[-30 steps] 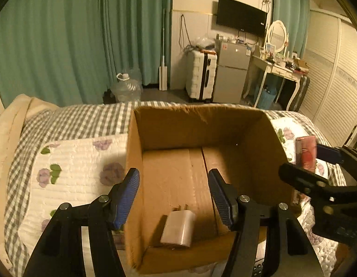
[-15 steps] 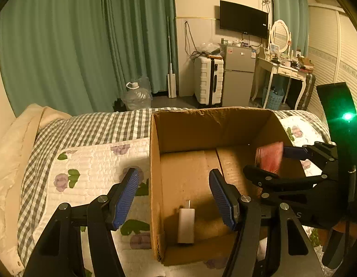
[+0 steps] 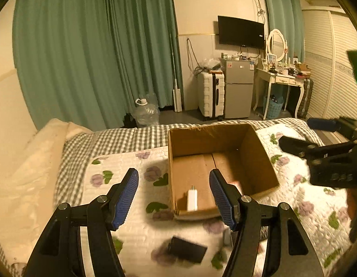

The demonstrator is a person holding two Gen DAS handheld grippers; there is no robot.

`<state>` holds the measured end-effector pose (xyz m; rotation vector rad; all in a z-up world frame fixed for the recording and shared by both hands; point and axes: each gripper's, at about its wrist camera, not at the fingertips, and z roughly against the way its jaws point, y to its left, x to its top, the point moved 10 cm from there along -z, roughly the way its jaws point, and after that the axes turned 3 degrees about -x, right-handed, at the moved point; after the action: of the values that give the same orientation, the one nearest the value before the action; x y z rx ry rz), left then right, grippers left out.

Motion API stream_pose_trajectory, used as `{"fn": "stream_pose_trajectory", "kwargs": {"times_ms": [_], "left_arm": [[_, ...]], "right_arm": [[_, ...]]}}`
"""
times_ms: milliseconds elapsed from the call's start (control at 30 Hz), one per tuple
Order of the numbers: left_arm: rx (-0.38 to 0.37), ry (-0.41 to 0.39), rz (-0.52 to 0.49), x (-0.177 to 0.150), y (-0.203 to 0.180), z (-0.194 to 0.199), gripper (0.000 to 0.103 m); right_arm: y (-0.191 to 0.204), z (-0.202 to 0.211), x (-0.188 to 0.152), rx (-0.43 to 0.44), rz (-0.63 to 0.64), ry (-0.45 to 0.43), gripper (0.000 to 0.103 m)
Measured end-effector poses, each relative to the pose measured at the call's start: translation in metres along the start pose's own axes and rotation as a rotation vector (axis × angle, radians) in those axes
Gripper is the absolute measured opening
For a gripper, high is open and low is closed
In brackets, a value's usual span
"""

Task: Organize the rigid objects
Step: 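Lower both held items into the cardboard box and open both grippers, then grasp the black charger with left gripper while right grasps black remote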

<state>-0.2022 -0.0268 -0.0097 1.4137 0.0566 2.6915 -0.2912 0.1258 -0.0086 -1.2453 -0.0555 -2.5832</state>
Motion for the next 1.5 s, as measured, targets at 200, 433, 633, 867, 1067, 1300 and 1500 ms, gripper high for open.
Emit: {"fn": "stream_pose_trajectory", "kwargs": {"times_ms": [200,433,633,867,1067,1300,1500], "left_arm": [[-0.005,-0.001,-0.014,-0.025,0.0,0.036,0.068],[0.019,0.04,0.009,-0.071,0.001,0.027,0.068],[-0.005,0.133,0.049,-0.122,-0.001,-0.008,0.068],[-0.022,0.204,0.037,-0.154,-0.01,-0.033,0.068],[-0.027,0.24,0.051,-0.166,-0.01,-0.04,0.068],[-0.029,0.234,0.058,-0.166,-0.01,-0.037,0.068],[-0.026,0.237,0.063,-0.164,-0.009,-0.037,0.068]], "right_arm": [[0.023,0.068,-0.023,0.017,0.07,-0.036,0.09],[0.051,0.063,-0.081,0.055,0.177,0.035,0.09],[0.065,0.003,-0.149,0.055,0.273,0.177,0.09],[0.056,-0.056,-0.201,0.011,0.322,0.315,0.081],[0.054,-0.074,-0.203,-0.01,0.334,0.317,0.073],[0.051,-0.083,-0.195,-0.063,0.339,0.272,0.043],[0.06,-0.064,-0.18,0.021,0.288,0.236,0.02]]}}
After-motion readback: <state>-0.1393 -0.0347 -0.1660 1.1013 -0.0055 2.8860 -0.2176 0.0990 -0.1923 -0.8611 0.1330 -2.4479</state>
